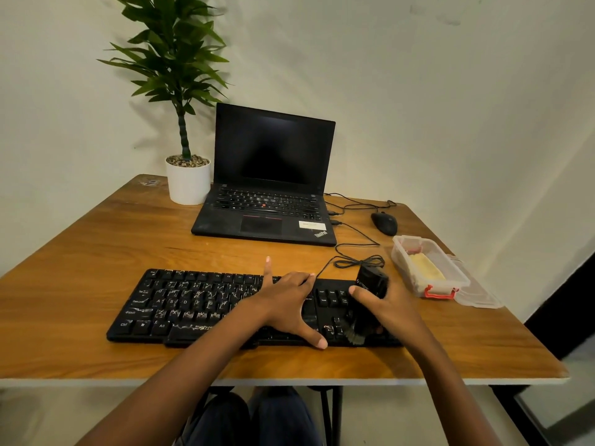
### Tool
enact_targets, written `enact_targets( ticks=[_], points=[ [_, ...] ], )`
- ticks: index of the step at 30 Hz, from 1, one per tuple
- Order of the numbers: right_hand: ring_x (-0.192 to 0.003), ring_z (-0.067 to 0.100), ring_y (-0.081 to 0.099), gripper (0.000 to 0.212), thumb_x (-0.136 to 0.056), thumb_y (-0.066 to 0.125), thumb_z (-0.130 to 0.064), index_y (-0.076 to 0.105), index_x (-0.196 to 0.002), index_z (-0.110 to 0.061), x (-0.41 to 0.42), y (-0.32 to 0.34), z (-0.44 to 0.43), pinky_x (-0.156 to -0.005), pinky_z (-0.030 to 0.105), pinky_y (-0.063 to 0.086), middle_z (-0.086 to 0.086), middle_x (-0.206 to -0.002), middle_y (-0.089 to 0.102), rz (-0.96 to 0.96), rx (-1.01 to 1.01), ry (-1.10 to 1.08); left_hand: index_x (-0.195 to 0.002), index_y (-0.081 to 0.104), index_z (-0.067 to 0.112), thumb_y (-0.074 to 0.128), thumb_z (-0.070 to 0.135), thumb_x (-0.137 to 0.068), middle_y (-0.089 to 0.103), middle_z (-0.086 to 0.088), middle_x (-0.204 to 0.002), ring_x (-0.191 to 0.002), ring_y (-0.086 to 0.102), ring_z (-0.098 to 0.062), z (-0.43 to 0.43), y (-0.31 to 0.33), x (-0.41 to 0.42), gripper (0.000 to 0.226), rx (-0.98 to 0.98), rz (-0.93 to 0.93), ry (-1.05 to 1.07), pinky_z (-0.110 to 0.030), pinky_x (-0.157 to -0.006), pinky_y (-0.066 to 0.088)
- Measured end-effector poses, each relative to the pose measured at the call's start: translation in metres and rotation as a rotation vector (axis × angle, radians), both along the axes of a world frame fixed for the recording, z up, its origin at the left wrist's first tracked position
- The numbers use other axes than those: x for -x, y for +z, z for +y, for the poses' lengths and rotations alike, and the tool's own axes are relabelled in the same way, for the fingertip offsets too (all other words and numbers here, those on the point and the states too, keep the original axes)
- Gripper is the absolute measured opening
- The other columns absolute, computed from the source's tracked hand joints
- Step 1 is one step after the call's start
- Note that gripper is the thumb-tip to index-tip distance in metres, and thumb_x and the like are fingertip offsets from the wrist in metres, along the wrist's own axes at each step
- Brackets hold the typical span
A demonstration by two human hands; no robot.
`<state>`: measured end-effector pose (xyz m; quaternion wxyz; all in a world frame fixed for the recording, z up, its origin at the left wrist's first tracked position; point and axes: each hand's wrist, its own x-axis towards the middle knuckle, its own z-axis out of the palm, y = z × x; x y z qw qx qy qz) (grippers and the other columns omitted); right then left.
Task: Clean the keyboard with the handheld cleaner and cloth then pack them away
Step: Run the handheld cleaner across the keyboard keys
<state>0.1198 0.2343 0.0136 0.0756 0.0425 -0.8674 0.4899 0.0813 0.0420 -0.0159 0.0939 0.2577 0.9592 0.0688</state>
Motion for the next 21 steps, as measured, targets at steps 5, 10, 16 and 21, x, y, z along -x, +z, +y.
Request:
enact_targets(
  ticks=[5, 10, 16, 21],
  points=[
    [-0.083, 0.008, 0.060, 0.016, -0.083, 0.064, -0.032, 0.053, -0.094, -0.027, 0.0027, -0.0008, -0.0013, -0.067, 0.028, 0.054, -0.007, -0.089, 0.061, 0.086, -0.013, -0.017, -0.149, -0.007, 0.014, 0.057, 0.077, -0.065, -0.002, -0.001, -0.158, -0.145, -0.008, -0.017, 0.0000, -0.0007, 0.0002, 0.123, 0.002, 0.002, 0.000, -0.063, -0.096, -0.031],
    [-0.082, 0.007, 0.058, 0.012, -0.085, 0.062, -0.027, 0.051, -0.089, -0.030, -0.0005, 0.0037, -0.0010, -0.067, 0.024, 0.051, -0.005, -0.089, 0.060, 0.015, 0.143, -0.007, -0.150, -0.006, 0.014, 0.058, 0.076, -0.066, -0.003, -0.001, -0.158, -0.145, -0.008, -0.017, 0.0000, -0.0001, -0.0004, 0.122, -0.003, 0.002, -0.003, -0.062, -0.095, -0.033],
    [-0.083, 0.005, 0.059, 0.014, -0.085, 0.063, -0.026, 0.051, -0.091, -0.028, -0.0041, -0.0009, -0.0026, -0.067, 0.018, 0.049, -0.004, -0.092, 0.062, -0.031, 0.003, 0.112, -0.150, -0.006, 0.014, 0.058, 0.077, -0.065, -0.002, -0.001, -0.158, -0.145, -0.008, -0.017, 0.0007, -0.0005, 0.0000, 0.123, -0.003, -0.001, -0.002, -0.063, -0.096, -0.031],
    [-0.085, 0.003, 0.057, 0.017, -0.085, 0.062, -0.028, 0.053, -0.099, -0.025, -0.0007, 0.0013, -0.0012, -0.068, 0.017, 0.046, -0.009, -0.091, 0.060, 0.103, 0.038, 0.010, -0.150, -0.007, 0.014, 0.057, 0.077, -0.066, -0.002, -0.001, -0.158, -0.145, -0.008, -0.017, 0.0000, 0.0004, -0.0005, 0.122, -0.001, 0.003, -0.003, -0.061, -0.094, -0.033]
  ],
)
